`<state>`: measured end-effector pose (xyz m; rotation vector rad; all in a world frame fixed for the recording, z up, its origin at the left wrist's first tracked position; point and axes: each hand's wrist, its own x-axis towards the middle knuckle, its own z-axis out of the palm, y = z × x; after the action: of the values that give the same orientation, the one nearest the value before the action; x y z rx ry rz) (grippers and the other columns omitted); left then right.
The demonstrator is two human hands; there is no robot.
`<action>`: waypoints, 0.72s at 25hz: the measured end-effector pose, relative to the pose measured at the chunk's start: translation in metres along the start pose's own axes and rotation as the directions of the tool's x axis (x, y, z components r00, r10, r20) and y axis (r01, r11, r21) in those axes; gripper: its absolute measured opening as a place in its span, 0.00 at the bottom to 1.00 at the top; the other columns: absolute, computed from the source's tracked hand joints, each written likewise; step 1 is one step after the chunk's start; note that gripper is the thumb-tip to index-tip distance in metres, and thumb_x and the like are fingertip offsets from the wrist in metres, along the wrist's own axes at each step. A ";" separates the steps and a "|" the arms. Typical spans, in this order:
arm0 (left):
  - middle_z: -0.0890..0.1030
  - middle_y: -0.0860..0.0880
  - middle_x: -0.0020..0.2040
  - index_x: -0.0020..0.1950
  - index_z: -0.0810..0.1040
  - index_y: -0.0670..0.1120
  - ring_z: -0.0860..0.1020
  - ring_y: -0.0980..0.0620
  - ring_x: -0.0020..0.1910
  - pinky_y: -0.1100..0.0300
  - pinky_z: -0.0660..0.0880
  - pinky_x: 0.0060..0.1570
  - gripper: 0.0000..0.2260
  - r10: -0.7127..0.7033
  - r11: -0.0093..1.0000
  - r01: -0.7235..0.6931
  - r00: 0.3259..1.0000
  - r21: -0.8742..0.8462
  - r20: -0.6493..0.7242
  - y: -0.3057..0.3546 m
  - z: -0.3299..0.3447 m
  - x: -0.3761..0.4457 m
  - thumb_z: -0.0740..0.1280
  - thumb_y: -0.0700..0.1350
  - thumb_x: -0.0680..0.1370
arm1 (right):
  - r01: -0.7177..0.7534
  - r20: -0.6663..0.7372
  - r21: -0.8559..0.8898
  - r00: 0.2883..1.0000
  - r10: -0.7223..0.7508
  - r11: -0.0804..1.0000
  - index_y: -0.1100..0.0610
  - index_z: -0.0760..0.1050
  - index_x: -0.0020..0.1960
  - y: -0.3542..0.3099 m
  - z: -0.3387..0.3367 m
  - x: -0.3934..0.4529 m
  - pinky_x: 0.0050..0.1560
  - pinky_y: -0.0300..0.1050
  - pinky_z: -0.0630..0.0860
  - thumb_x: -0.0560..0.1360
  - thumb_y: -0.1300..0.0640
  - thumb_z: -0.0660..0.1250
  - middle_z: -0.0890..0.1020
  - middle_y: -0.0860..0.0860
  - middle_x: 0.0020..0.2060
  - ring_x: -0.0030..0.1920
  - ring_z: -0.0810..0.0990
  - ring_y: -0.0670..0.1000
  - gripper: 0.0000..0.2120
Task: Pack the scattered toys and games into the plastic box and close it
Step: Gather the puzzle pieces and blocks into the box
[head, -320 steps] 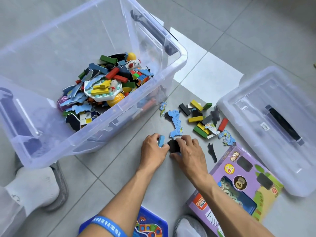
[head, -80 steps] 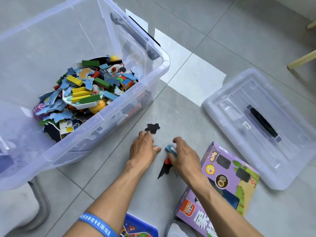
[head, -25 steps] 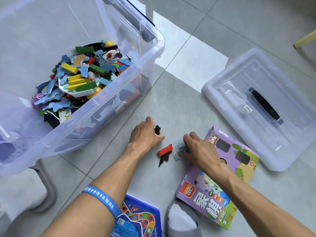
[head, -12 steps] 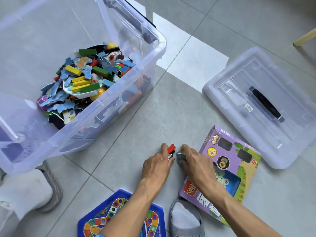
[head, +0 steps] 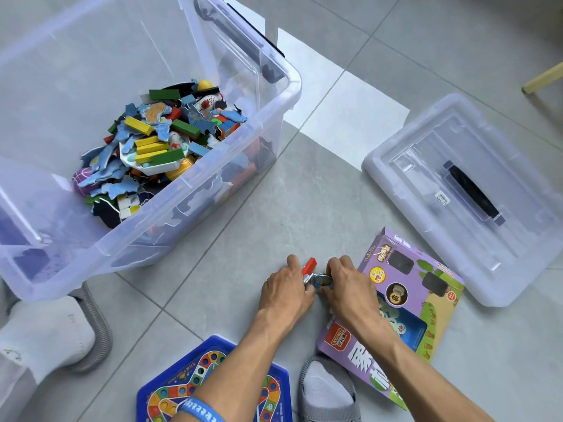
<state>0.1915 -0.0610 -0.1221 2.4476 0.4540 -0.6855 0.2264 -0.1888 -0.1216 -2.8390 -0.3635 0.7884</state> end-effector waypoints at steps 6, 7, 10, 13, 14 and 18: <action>0.81 0.40 0.44 0.50 0.65 0.45 0.78 0.37 0.46 0.52 0.69 0.41 0.08 0.011 0.988 -0.023 0.997 -0.150 -0.081 -0.017 0.003 0.000 0.63 0.45 0.76 | 0.078 -0.078 -0.011 0.994 -0.078 0.997 0.54 0.62 0.45 0.004 0.010 -0.014 0.31 0.50 0.67 0.73 0.55 0.65 0.80 0.53 0.38 0.37 0.79 0.63 0.11; 0.80 0.42 0.41 0.48 0.64 0.46 0.77 0.37 0.43 0.52 0.67 0.40 0.07 0.000 0.980 -0.016 0.997 -0.199 -0.077 -0.019 0.001 0.000 0.62 0.44 0.76 | 0.062 -0.080 0.011 0.995 -0.061 0.998 0.54 0.63 0.45 0.005 0.008 -0.012 0.31 0.50 0.67 0.73 0.53 0.67 0.80 0.52 0.37 0.37 0.79 0.62 0.12; 0.71 0.49 0.31 0.40 0.63 0.46 0.70 0.42 0.34 0.51 0.65 0.36 0.08 -0.101 0.930 0.067 0.992 -0.360 -0.076 -0.023 -0.005 -0.004 0.63 0.43 0.73 | -0.088 -0.015 0.359 0.995 0.100 0.929 0.54 0.67 0.42 0.008 -0.010 -0.008 0.33 0.47 0.68 0.70 0.52 0.74 0.80 0.50 0.34 0.35 0.76 0.54 0.15; 0.76 0.50 0.29 0.39 0.67 0.46 0.74 0.49 0.31 0.54 0.70 0.33 0.07 -0.228 0.817 0.151 0.971 -0.556 -0.070 -0.020 -0.027 -0.022 0.65 0.41 0.71 | -0.250 0.161 0.863 0.960 0.231 0.440 0.56 0.70 0.40 0.001 -0.048 -0.017 0.28 0.43 0.69 0.65 0.59 0.80 0.78 0.54 0.33 0.27 0.72 0.49 0.17; 0.79 0.49 0.29 0.40 0.68 0.46 0.76 0.52 0.29 0.57 0.70 0.33 0.06 -0.239 0.729 0.116 0.967 -0.674 -0.092 -0.015 -0.044 -0.033 0.65 0.39 0.72 | -0.232 0.178 0.929 0.963 0.202 0.287 0.57 0.70 0.40 -0.011 -0.068 -0.023 0.26 0.42 0.68 0.64 0.60 0.80 0.78 0.57 0.33 0.26 0.72 0.51 0.18; 0.78 0.44 0.31 0.41 0.74 0.47 0.74 0.52 0.26 0.65 0.67 0.23 0.09 -0.360 0.335 -0.197 0.877 -0.921 -0.319 0.006 -0.163 -0.074 0.66 0.33 0.74 | -0.071 0.074 0.996 0.995 -0.060 0.048 0.57 0.71 0.43 -0.118 -0.171 -0.008 0.23 0.40 0.66 0.67 0.62 0.77 0.79 0.56 0.31 0.24 0.69 0.51 0.15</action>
<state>0.1947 0.0184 0.0386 1.3564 0.8808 0.2349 0.2877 -0.0954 0.0539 -1.3663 0.2082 0.7112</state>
